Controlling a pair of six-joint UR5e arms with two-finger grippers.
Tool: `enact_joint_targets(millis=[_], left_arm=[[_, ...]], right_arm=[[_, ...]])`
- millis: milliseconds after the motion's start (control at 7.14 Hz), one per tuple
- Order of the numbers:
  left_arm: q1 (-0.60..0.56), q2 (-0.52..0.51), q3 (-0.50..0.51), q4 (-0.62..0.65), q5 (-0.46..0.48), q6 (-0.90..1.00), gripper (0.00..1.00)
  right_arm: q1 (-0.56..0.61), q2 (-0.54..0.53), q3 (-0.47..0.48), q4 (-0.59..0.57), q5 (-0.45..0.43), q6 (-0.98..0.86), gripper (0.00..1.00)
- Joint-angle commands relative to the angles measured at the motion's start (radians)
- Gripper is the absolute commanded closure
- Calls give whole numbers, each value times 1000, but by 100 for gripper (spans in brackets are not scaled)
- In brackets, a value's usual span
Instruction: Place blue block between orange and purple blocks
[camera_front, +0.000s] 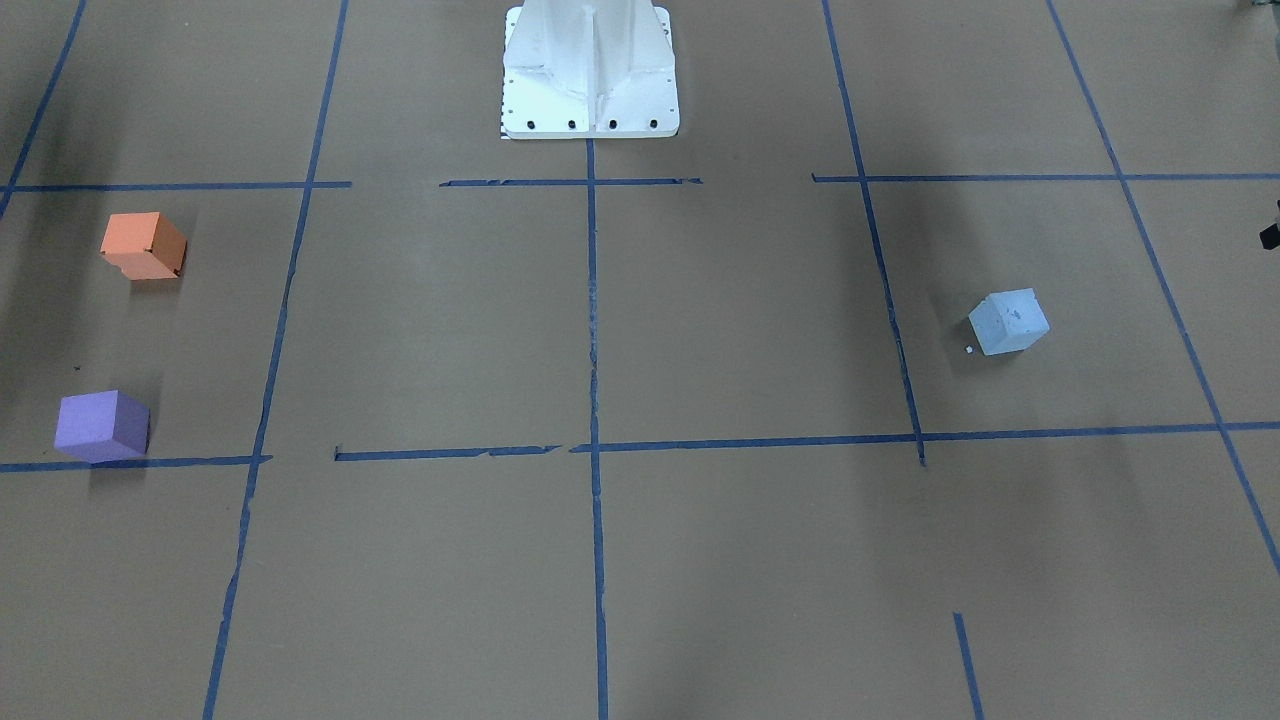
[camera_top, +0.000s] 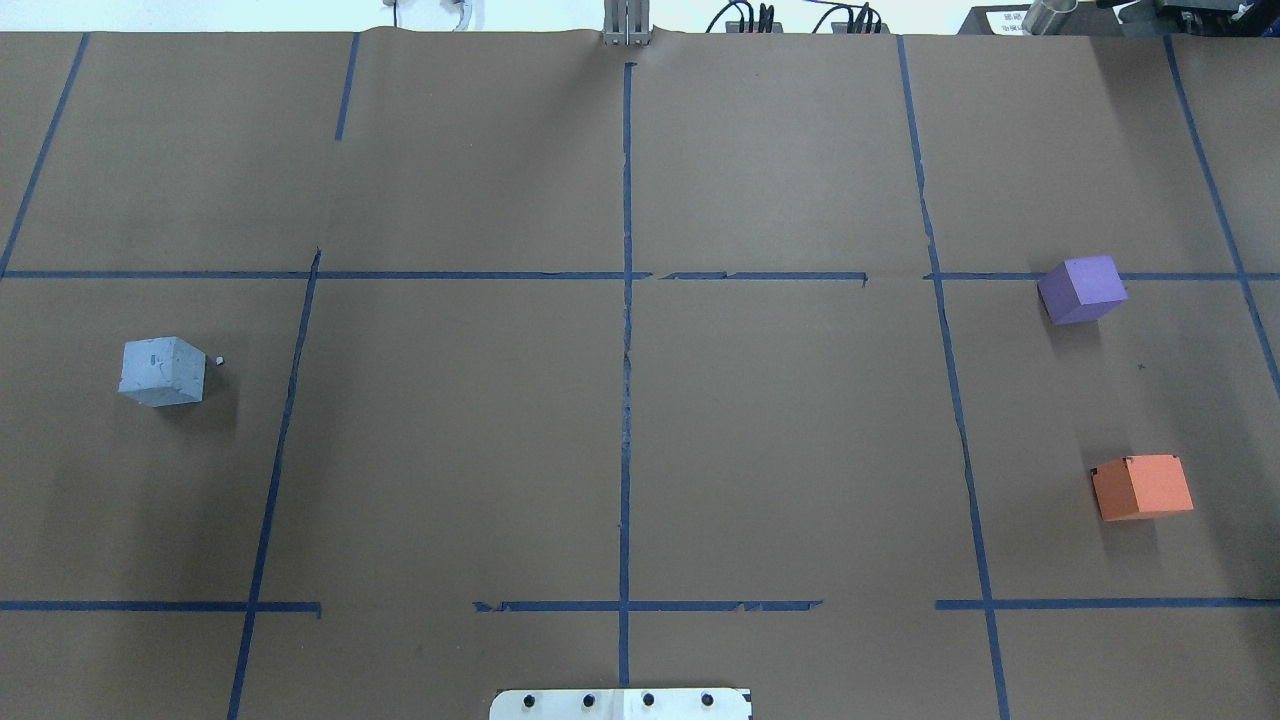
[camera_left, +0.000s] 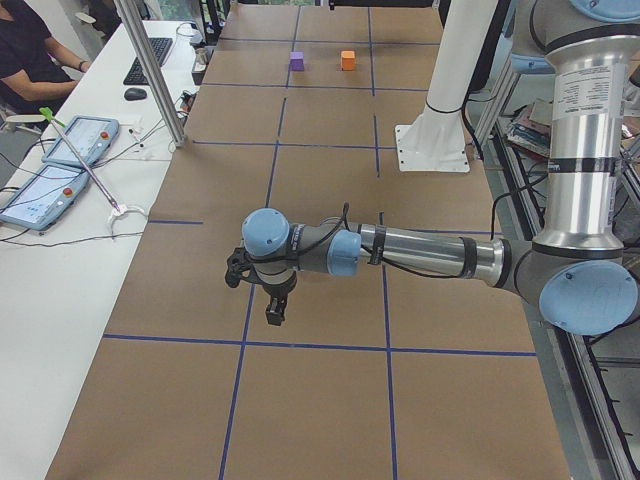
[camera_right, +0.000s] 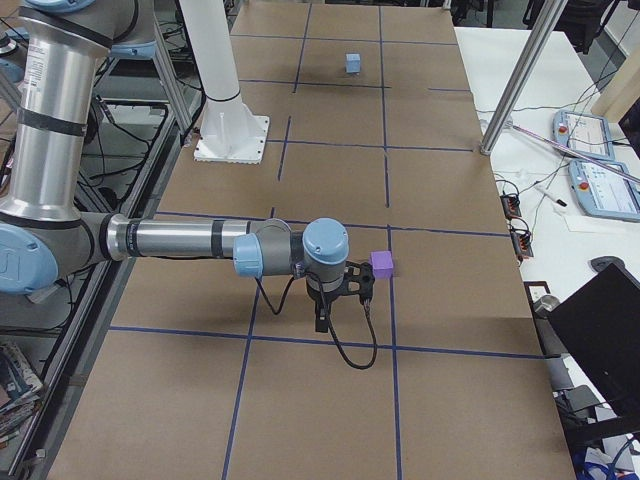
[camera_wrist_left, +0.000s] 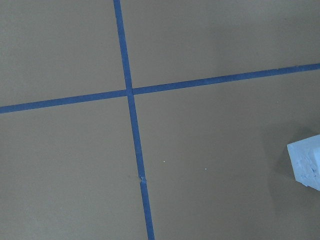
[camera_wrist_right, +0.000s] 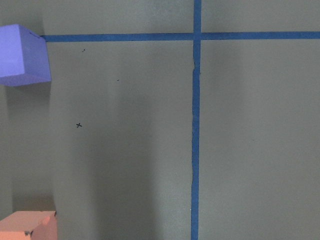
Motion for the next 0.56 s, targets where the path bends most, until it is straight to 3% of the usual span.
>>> enact_joint_targets(millis=[0,280,420], left_arm=[[128,-9,12,-130,6,-244,0],[297,-47,12,-273,16,-595,0],[399,-65,18,-345,73,-720,0]], right_arm=[[-2,5,4,3,18,3,0],[-17,-4,-8,107,18,4,0],[-18,-6,-8,112,21,4,0]])
